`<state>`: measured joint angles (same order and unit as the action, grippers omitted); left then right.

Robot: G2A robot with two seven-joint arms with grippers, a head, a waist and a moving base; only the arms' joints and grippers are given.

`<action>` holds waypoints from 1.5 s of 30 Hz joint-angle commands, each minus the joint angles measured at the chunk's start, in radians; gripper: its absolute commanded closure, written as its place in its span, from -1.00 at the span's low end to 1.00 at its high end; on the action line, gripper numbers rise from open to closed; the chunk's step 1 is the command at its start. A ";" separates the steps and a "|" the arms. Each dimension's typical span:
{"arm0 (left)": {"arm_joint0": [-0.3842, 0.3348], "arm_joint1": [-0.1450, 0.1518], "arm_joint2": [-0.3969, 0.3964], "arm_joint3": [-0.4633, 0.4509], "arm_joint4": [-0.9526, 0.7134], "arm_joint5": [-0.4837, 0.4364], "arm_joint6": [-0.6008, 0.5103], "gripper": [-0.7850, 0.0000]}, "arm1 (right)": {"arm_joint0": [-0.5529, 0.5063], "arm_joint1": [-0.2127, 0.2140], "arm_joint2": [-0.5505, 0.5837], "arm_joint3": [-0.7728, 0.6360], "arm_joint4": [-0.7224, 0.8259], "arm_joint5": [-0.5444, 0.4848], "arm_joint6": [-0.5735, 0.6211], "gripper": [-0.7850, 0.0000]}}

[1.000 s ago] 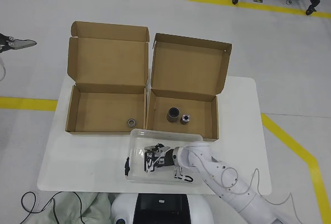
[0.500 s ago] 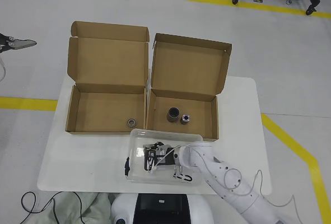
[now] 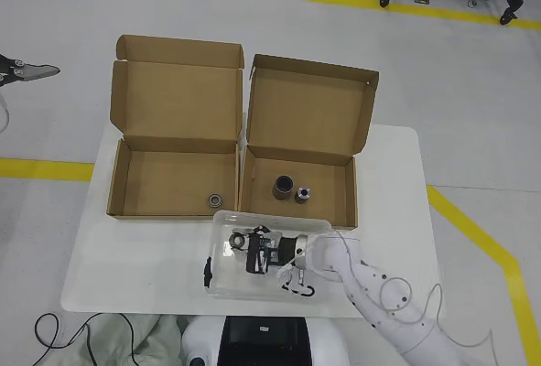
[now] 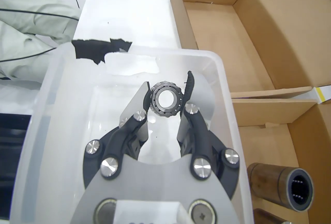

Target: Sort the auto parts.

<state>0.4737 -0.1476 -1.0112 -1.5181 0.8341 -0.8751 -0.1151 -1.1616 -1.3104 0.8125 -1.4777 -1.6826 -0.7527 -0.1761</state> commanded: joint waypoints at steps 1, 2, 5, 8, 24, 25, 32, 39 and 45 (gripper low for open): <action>0.000 0.000 0.000 0.000 0.000 0.000 0.000 -1.00 | -0.005 0.004 0.010 -0.015 0.007 0.001 -0.036 1.00; 0.000 0.000 0.000 0.000 0.000 0.000 0.000 -1.00 | -0.008 0.006 0.015 -0.023 0.013 0.001 -0.060 1.00; 0.000 0.000 0.000 0.000 0.000 0.000 0.000 -1.00 | -0.012 0.011 0.025 -0.043 0.020 0.001 -0.125 1.00; 0.000 0.000 0.000 0.000 0.000 0.000 0.000 -1.00 | -0.011 0.013 0.031 -0.061 0.027 0.006 -0.169 1.00; 0.000 0.000 0.000 0.000 0.000 0.000 0.000 -1.00 | 0.014 0.019 0.084 -0.202 0.119 0.057 -0.253 1.00; 0.000 0.000 0.000 0.000 0.000 0.000 0.000 -1.00 | 0.019 0.018 0.087 -0.213 0.126 0.058 -0.250 1.00; 0.000 0.000 0.000 0.000 0.000 0.000 0.000 -1.00 | 0.042 0.016 0.107 -0.280 0.177 0.078 -0.214 1.00; 0.000 0.000 0.000 0.000 0.000 0.000 0.000 -1.00 | 0.073 0.013 0.124 -0.325 0.217 0.089 -0.200 1.00; 0.000 0.000 0.000 0.000 0.000 0.000 0.000 -1.00 | 0.100 0.010 0.126 -0.361 0.234 0.092 -0.167 1.00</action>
<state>0.4737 -0.1476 -1.0112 -1.5181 0.8341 -0.8751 -0.1151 -1.0646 -1.2999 0.9390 -1.8354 -1.4511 -0.6599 -0.3486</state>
